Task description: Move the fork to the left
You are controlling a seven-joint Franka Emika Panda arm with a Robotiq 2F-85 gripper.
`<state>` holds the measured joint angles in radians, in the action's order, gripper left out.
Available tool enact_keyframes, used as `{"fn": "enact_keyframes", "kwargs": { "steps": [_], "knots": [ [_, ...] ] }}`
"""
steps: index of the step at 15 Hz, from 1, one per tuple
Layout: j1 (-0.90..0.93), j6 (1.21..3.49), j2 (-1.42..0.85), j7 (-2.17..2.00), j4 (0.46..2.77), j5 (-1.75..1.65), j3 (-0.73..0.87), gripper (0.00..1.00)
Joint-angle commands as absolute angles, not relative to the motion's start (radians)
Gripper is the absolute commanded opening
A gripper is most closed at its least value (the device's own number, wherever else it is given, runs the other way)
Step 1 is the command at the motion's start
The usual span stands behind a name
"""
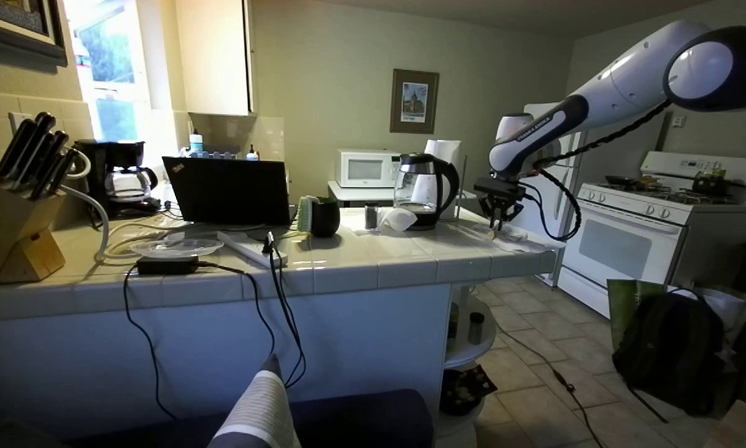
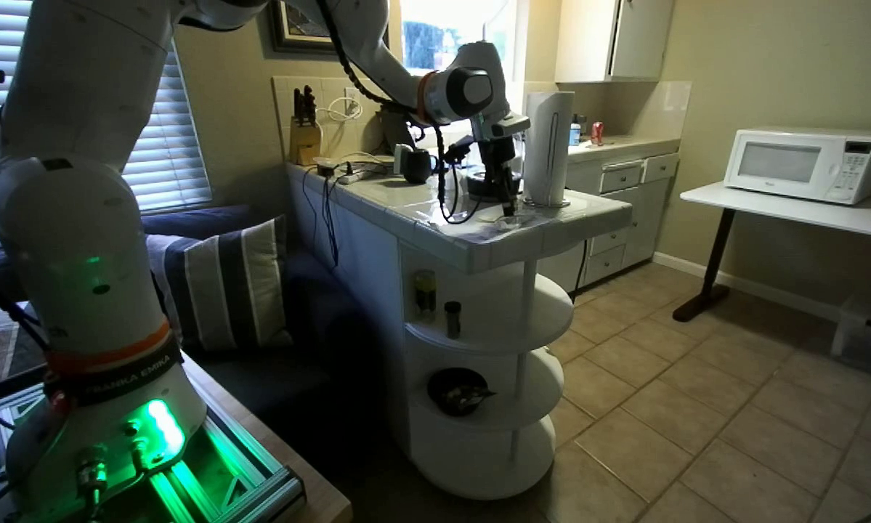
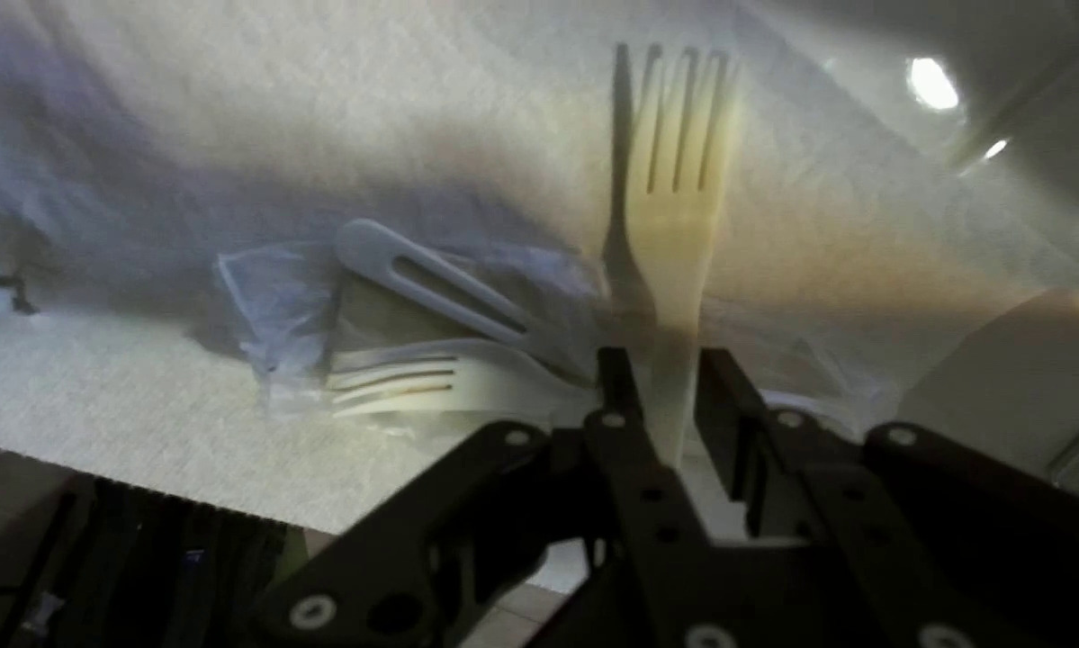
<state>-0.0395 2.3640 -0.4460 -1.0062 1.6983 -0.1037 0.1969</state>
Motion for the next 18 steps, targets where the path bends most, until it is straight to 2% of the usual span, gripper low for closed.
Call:
{"fn": "enact_keyframes", "kwargs": {
  "steps": [1, 7, 10, 11, 12, 13, 16, 17, 18],
  "knots": [
    [-0.041, 2.34, -0.461, -0.997, 1.662, -0.065, 0.187, 0.28],
    [-0.043, 2.331, -0.49, -0.999, 1.632, -0.048, 0.186, 0.27],
    [-0.043, 2.325, -0.507, -1.0, 1.624, -0.046, 0.189, 0.4],
    [-0.041, 2.323, -0.513, -1.003, 1.619, -0.049, 0.191, 0.38],
    [-0.04, 2.323, -0.515, -1.003, 1.613, -0.051, 0.192, 0.44],
    [-0.04, 2.318, -0.518, -1.004, 1.608, -0.052, 0.192, 0.38],
    [-0.039, 2.3, -0.516, -1.006, 1.599, -0.052, 0.193, 0.47],
    [-0.037, 2.286, -0.514, -1.01, 1.596, -0.055, 0.195, 0.53],
    [-0.035, 2.267, -0.508, -1.014, 1.598, -0.058, 0.197, 0.52]
  ]
}}
